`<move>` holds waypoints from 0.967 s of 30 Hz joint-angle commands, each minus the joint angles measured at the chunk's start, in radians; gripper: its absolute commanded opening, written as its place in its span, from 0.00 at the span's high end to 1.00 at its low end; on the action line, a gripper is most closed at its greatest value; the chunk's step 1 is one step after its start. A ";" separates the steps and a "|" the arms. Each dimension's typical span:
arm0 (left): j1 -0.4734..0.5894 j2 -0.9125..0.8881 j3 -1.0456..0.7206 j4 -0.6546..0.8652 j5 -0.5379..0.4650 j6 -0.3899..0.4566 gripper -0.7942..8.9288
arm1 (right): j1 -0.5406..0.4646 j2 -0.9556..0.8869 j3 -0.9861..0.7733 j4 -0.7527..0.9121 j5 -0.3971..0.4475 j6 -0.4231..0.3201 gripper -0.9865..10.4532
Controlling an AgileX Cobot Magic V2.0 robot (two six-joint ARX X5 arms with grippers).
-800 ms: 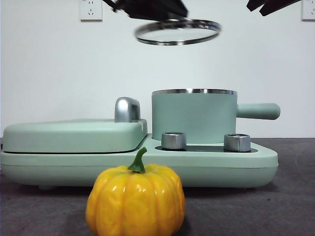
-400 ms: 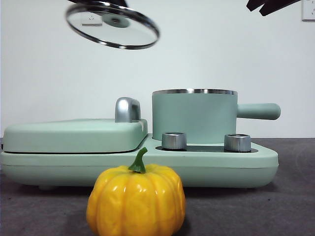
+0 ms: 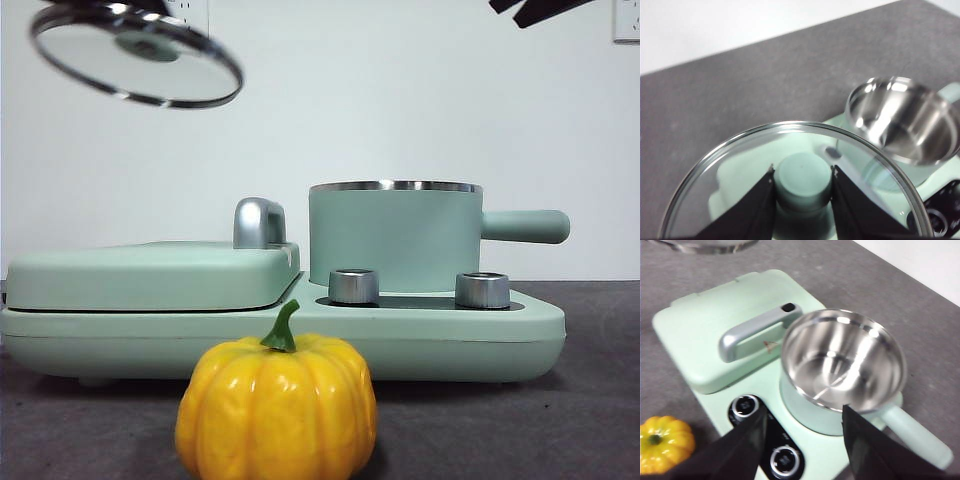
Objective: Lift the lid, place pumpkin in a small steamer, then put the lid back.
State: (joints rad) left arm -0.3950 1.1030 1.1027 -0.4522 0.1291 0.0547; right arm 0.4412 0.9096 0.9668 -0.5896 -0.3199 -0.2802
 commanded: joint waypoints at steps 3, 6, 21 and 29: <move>0.033 -0.087 -0.067 0.026 -0.002 -0.023 0.91 | 0.082 0.031 0.015 -0.003 -0.025 -0.021 0.68; 0.055 -0.127 -0.089 0.019 -0.002 -0.023 0.91 | 0.162 0.072 0.015 -0.022 -0.020 -0.047 0.62; 0.111 -0.151 -0.089 0.026 -0.002 -0.019 0.91 | 0.445 0.340 0.015 -0.045 -0.015 -0.085 0.58; 0.123 -0.151 -0.089 0.026 -0.002 -0.014 0.91 | 0.564 0.442 0.015 -0.042 0.076 -0.163 0.55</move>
State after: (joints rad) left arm -0.2707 0.9527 0.9974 -0.4576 0.1280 0.0364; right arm 0.9894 1.3334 0.9668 -0.6395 -0.2489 -0.4156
